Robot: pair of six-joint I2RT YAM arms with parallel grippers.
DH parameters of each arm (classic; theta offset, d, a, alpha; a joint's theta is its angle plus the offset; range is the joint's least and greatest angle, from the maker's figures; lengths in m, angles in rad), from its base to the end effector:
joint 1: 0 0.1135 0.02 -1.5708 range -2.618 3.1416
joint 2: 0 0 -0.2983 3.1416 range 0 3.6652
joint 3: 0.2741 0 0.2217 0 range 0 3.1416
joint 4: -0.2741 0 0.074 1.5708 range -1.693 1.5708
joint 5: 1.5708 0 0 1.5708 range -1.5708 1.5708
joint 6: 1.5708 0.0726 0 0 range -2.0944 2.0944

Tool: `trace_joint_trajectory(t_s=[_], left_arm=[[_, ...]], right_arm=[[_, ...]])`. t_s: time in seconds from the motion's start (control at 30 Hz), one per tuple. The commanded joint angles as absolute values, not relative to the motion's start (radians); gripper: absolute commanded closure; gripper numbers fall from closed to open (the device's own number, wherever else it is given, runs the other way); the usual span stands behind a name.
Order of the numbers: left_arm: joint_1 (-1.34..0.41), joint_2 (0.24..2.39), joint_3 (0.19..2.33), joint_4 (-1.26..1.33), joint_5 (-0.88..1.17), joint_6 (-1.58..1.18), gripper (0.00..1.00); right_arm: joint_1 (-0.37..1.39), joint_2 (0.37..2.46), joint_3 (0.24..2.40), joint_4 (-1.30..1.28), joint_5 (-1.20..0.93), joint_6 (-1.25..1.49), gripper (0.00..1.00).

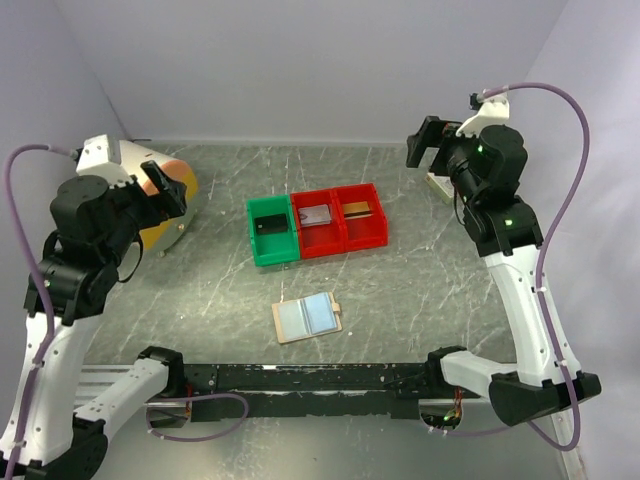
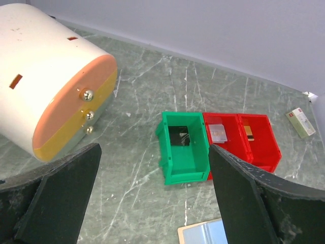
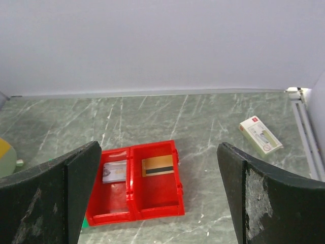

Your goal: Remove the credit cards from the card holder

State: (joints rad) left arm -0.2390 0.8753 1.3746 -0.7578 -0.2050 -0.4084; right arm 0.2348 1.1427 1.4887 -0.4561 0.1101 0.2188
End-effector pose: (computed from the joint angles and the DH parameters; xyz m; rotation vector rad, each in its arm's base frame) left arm 0.1276 -0.0159 0.4603 -0.2986 1.8076 -0.2692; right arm 0.2176 0.0439 0.4977 0.0697 1.6849 0.2487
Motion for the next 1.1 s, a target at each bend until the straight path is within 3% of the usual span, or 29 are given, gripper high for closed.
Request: trace_joint_trajectory(t_s=[0.0,0.17,1.07], left_arm=[[-0.235,0.873,1.407,-0.822,-0.21,-0.422,0.01],[-0.235,0.923,1.443,-0.884,-0.221,-0.44,0.01],[-0.235,0.946,1.491,-0.936,-0.215,-0.484,0.01]], right_arm=[[0.233,1.156,1.518,-0.522,0.168,0.156,0.0],[0.233,1.092,1.44,-0.429,0.178,0.165,0.0],[0.233,1.079,1.45,-0.425,0.168,0.11,0.0]])
